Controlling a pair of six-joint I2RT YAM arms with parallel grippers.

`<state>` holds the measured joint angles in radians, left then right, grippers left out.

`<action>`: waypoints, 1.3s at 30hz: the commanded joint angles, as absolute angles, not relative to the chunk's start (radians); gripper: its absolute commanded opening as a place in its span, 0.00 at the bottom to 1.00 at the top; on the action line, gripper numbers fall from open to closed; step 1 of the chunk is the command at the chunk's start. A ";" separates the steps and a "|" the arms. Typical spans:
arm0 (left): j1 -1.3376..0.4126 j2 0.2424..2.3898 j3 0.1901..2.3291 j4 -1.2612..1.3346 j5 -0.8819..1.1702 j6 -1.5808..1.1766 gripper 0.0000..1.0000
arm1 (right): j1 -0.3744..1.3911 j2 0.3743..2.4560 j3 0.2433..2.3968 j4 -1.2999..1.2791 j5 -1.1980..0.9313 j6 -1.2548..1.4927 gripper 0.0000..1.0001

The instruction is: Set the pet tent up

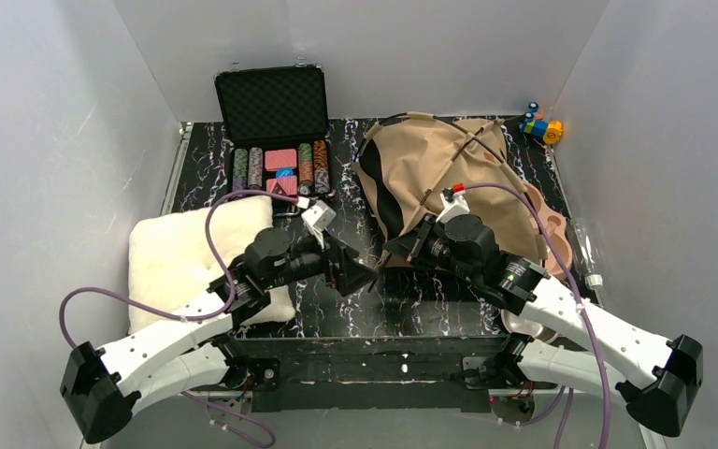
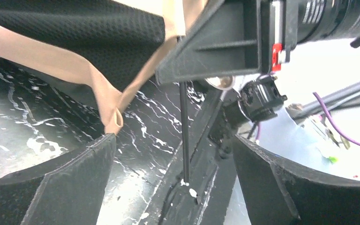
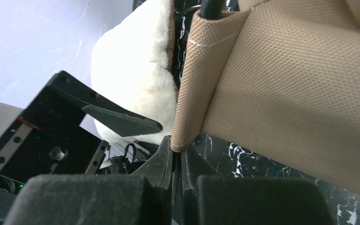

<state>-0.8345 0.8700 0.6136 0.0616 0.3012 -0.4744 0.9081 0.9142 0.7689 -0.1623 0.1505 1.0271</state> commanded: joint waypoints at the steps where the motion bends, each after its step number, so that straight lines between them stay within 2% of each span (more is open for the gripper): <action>1: -0.838 0.935 0.574 0.117 0.498 -0.517 0.91 | 0.887 0.887 0.849 -0.227 0.195 0.944 0.01; 7: -0.841 0.995 0.582 0.101 0.538 -0.508 0.83 | 0.887 0.923 0.901 -0.233 0.164 0.884 0.01; 12: -0.845 1.009 0.582 0.142 0.546 -0.535 0.61 | 0.888 0.975 0.980 -0.245 0.108 0.806 0.01; 16: -0.850 1.002 0.585 0.180 0.566 -0.554 0.70 | 0.888 1.010 1.057 -0.282 0.089 0.680 0.01; 18: -0.851 1.000 0.578 0.189 0.565 -0.560 0.78 | 0.887 1.037 1.120 -0.379 0.141 0.622 0.01; 21: -0.851 0.994 0.561 0.202 0.544 -0.568 0.91 | 0.856 1.032 1.118 -0.405 0.092 0.582 0.01; 26: -0.852 0.963 0.533 0.172 0.495 -0.558 0.98 | 0.826 0.964 1.029 -0.463 0.135 0.625 0.01; 28: -0.853 0.927 0.527 0.122 0.442 -0.538 0.98 | 0.817 0.928 0.995 -0.494 0.165 0.650 0.14; 29: -0.852 0.908 0.525 0.096 0.412 -0.527 0.98 | 0.816 0.912 0.982 -0.513 0.189 0.657 0.34; 30: -0.852 0.886 0.523 0.071 0.382 -0.515 0.98 | 0.816 0.893 0.969 -0.530 0.199 0.662 0.48; 31: -0.851 0.869 0.519 0.054 0.351 -0.503 0.98 | 0.816 0.873 0.957 -0.541 0.202 0.666 0.58; 32: -0.850 0.852 0.511 0.045 0.323 -0.496 0.98 | 0.817 0.854 0.945 -0.550 0.203 0.672 0.64; 36: -0.850 0.839 0.474 0.058 0.224 -0.510 0.98 | 0.816 0.776 0.870 -0.560 0.158 0.726 0.69; 39: -0.850 0.876 0.459 0.074 0.140 -0.542 0.98 | 0.819 0.723 0.774 -0.517 0.086 0.795 0.64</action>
